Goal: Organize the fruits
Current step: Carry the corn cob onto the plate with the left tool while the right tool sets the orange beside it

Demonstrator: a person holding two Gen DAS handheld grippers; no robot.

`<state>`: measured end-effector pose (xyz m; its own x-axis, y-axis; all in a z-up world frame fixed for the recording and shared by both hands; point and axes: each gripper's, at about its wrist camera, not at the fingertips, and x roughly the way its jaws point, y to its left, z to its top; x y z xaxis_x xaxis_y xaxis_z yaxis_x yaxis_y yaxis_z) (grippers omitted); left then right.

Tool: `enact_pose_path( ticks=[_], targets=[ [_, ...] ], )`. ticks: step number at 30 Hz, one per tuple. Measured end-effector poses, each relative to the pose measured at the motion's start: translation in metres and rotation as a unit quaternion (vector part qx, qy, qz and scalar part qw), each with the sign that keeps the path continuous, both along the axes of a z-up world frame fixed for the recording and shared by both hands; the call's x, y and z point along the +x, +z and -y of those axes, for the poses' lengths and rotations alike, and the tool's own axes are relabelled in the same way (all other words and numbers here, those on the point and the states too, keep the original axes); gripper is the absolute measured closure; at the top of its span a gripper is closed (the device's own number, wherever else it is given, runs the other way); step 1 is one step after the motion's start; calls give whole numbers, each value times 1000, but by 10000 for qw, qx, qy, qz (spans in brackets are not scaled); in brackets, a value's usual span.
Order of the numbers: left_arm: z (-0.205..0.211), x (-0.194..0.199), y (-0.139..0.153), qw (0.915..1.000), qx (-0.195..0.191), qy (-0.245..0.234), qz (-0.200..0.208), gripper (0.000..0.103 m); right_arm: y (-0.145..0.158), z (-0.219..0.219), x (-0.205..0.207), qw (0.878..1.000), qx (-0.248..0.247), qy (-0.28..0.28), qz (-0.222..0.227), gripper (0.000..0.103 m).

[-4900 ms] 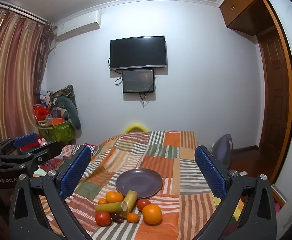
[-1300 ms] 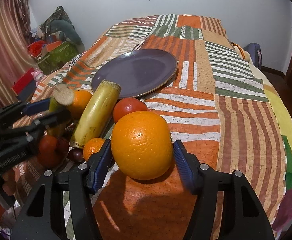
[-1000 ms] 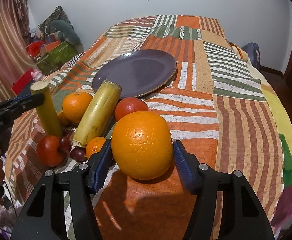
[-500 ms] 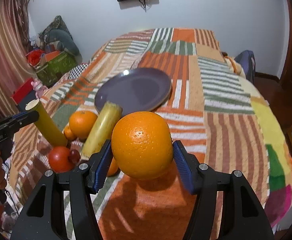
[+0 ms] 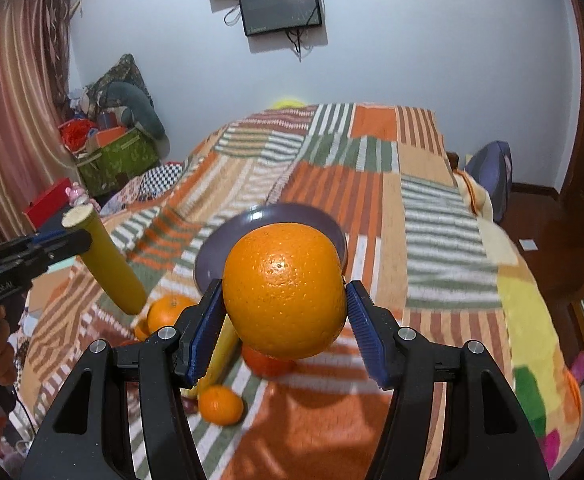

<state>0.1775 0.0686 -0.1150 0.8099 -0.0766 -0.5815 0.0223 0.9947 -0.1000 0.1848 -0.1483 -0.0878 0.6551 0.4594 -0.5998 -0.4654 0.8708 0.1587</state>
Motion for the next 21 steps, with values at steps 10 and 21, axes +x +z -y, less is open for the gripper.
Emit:
enact_pose_path(
  ticks=[10,21],
  targets=[
    [-4,49,-3,9998,-95,-114,-116,69,3,-17,41,9999,-96,-36,121,46],
    [-8,111,-34,9968,-282,-298,-693,69,-19,-49,83,9992,-369,126,-97,46]
  ],
)
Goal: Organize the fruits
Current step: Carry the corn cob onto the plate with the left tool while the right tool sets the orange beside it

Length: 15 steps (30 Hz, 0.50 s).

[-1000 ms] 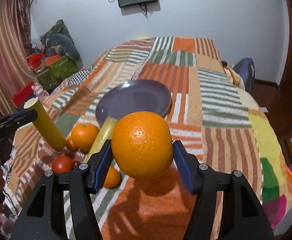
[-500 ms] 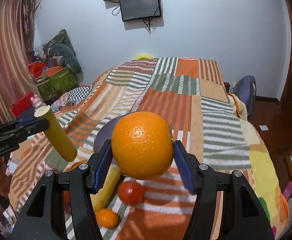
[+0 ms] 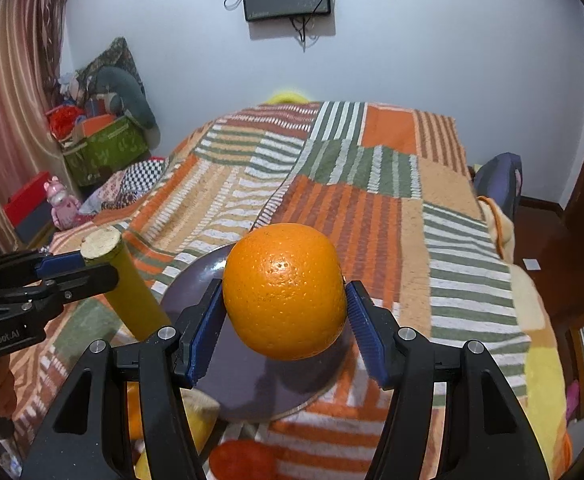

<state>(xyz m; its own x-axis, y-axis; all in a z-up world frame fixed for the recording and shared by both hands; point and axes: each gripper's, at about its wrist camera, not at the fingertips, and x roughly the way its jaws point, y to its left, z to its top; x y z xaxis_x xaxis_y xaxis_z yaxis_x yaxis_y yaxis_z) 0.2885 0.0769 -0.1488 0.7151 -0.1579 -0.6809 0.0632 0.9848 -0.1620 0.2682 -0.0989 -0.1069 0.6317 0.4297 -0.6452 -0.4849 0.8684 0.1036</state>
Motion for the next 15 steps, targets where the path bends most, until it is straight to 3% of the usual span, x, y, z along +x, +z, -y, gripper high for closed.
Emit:
enact_pose_path(
  ticks=[5,15],
  targets=[
    [-7,25,-12,9995,-242,-43,-222,69,-14,-12,17,9996,-112,122,-214,46],
    [-7,66,-20,9991,-231,-108,-331,69,-39,-27,48,9970,-440,217,-601,46]
  ],
)
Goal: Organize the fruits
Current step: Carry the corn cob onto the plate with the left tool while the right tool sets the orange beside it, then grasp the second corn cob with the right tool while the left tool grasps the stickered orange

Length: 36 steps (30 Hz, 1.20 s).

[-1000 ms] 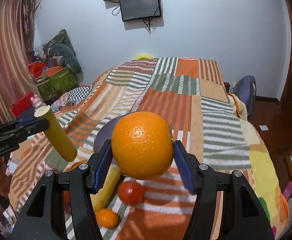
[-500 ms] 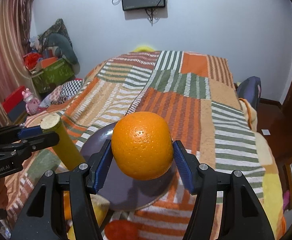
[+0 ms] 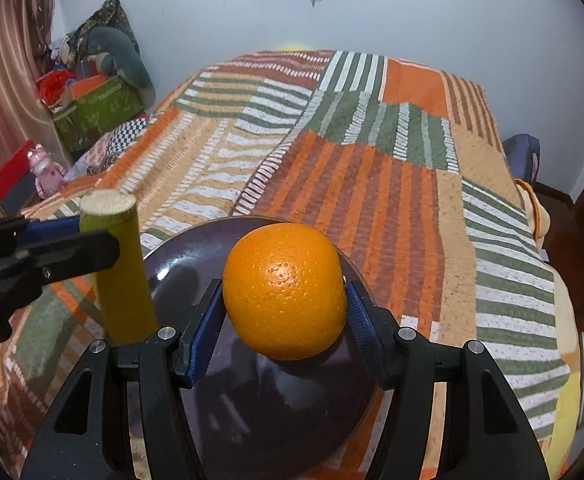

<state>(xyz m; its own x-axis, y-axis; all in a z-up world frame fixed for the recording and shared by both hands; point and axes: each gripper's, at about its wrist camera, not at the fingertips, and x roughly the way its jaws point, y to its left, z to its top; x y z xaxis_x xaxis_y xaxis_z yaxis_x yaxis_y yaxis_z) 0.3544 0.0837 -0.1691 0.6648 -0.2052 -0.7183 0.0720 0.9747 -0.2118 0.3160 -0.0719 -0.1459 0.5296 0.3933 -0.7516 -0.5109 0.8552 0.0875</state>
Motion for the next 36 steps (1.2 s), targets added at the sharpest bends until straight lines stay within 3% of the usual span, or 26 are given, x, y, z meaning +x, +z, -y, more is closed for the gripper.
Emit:
enact_pose_path(
  ticks=[8,15,18,26,36],
  targets=[
    [0,22,-11,9999,7,6,-130,70,-6,-4,7,10000,-44,27,-74,46],
    [4,32,-22,9991,263,96,-306,70,-6,-5,10,9998,-103,67,-135,44],
    [4,31,-22,9990,269,108,-350,70,-4,-7,7,9998,-183,75,-52,32],
    [7,0,1,9989,433,137,-97,70,15,-2,-14,9994,-201,14,264,29],
    [12,-66,46,9974,612,138,348,70,54,13,-58,9982,38,-19,594,29]
  ],
)
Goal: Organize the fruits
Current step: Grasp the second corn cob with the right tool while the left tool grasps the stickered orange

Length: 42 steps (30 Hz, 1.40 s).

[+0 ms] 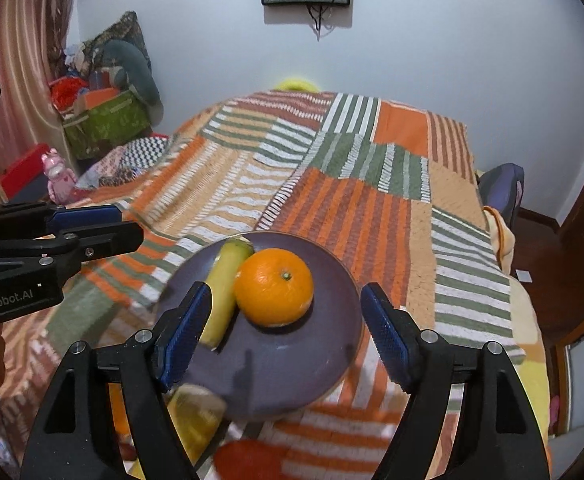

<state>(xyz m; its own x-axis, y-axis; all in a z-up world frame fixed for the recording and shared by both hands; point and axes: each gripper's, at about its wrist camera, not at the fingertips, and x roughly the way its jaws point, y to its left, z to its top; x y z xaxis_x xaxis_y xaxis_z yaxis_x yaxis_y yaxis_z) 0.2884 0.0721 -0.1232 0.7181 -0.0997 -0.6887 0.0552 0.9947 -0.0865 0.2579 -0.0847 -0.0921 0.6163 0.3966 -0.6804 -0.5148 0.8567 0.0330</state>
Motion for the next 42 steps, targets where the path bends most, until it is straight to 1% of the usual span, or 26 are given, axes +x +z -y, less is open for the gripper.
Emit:
enact_pose_path(
  ticks=[4,7,8,12,16,21,23,25,28,32,35,38,40,41,42],
  targets=[
    [2,-30,9,9999,28,-26,96,70,10,4,-22,9998,-16,-14,175,29],
    [2,-51,10,10000,28,-32,86,69,12,6,-38,9998,32,-4,175,28],
    [3,-58,9,10000,43,-29,71,68,11,7,-43,9999,65,-9,141,28],
    [2,-82,1,9999,129,19,16,57,3,10,-56,9999,109,-13,-7,28],
    [-6,-100,-12,9999,9,50,-155,54,-13,5,-69,9998,32,28,-181,28],
    [-14,-112,-29,9994,-31,117,-318,52,-35,-2,-80,9987,-42,54,-505,28],
    [-16,-117,-36,9992,-34,121,-382,52,-47,-5,-79,9971,4,75,-759,34],
    [-19,-119,-43,9989,-60,110,-451,51,-56,-8,-80,9948,51,132,-1010,45],
    [-22,-121,-53,9985,-85,86,-529,51,-66,-11,-80,9916,104,140,-1283,47],
    [-23,-123,-63,9982,-127,43,-590,47,-75,-18,-82,9898,-1,132,-1421,47],
    [-24,-124,-70,9980,-131,-10,-625,46,-84,-24,-79,9881,-108,102,-1529,47],
    [-23,-123,-73,9978,-143,-61,-642,45,-91,-26,-74,9861,-94,47,-1656,47],
    [-22,-122,-75,9977,-161,-94,-653,42,-90,-25,-74,9865,-41,52,-1635,48],
    [-22,-121,-75,9976,-173,-112,-658,42,-89,-27,-73,9868,-34,56,-1620,49],
    [-20,-119,-76,9976,-174,-127,-662,41,-88,-27,-73,9871,-17,68,-1600,57]
  ],
)
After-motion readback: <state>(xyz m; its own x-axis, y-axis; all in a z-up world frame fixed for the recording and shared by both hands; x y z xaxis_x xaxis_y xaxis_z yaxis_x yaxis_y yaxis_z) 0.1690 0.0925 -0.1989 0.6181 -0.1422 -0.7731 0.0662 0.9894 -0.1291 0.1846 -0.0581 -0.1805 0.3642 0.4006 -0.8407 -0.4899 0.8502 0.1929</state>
